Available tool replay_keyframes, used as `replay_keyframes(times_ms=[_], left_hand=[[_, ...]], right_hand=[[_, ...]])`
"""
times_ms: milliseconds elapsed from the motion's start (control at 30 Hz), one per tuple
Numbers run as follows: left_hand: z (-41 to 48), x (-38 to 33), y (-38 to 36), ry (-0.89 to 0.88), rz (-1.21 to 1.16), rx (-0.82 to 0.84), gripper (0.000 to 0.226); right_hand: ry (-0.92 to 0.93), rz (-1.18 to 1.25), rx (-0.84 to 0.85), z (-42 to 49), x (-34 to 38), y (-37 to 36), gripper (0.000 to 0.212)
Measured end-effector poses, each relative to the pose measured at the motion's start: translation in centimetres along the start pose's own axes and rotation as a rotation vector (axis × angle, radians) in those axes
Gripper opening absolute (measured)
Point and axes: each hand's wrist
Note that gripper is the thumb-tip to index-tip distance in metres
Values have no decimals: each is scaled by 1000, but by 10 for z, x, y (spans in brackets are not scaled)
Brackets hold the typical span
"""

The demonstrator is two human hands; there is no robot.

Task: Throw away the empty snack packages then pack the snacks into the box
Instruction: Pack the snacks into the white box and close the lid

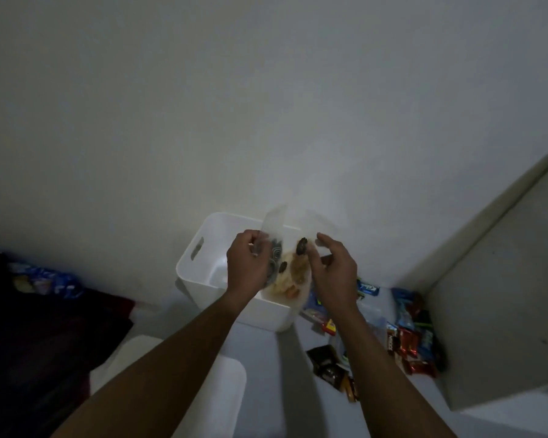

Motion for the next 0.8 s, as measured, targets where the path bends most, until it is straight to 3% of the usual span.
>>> replay_keyframes(times_ms=[200,367,400,500,600,800], left_hand=[[33,27,3,34,115,203,15],[46,51,-7,50,374,419,24],[47,53,-9,59,404,468,26],[50,60,-14,95,467,632,29],[53,67,-23,169,407,786,26],[58,73,-36,469,141,977,17]], right_hand=[[-104,-96,-45,2,-4,-44,14],[-245,-149,126,-6,-14,-62,64],[-269,-195,175,-6,-18,-66,65],[-383,-309,249,-3,-27,-77,40],[-486,-381,310,-2,-31,-81,26],[-492,-572,635,11,-24,-72,30]])
Point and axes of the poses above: each hand's wrist, its own z-axis towards the middle knuckle, its own y-axis out of the back of the hand, x = y × z, and after that the axes turned 2 degrees about z, right-handed
